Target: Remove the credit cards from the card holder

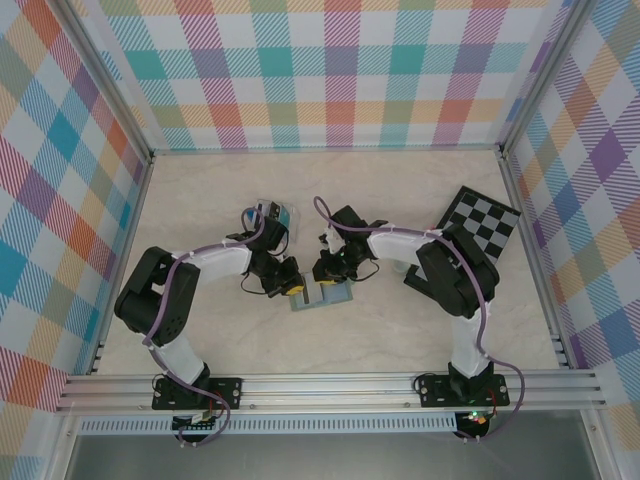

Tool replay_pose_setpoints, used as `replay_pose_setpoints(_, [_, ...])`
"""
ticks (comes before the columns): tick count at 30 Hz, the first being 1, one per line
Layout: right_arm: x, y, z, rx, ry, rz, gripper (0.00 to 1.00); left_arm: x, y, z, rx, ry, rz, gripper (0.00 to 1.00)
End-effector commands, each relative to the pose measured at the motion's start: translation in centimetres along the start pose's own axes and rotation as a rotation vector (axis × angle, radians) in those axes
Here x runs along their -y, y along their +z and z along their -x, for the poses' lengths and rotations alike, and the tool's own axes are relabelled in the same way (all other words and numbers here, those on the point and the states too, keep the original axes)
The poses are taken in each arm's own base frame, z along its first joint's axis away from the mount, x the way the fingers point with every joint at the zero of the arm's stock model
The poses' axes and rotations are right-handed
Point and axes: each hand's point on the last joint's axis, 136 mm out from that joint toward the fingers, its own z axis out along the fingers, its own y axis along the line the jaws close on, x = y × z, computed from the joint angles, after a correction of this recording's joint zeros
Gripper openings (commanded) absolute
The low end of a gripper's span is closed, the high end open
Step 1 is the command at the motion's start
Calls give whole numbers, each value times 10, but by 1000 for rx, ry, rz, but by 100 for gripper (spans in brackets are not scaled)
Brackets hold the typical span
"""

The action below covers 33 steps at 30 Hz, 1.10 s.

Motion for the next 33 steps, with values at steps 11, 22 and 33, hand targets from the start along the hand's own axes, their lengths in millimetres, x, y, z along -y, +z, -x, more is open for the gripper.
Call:
replay_pose_setpoints(11, [-3, -4, 6, 12, 14, 47, 10, -36, 5, -5, -7, -34, 159, 9])
replay_pose_setpoints(22, [10, -58, 5, 152, -71, -113, 4, -26, 0, -1, 2, -25, 139, 20])
replay_pose_setpoints(33, [-40, -125, 10, 317, -173, 6, 4, 40, -69, 28, 133, 26, -95, 43])
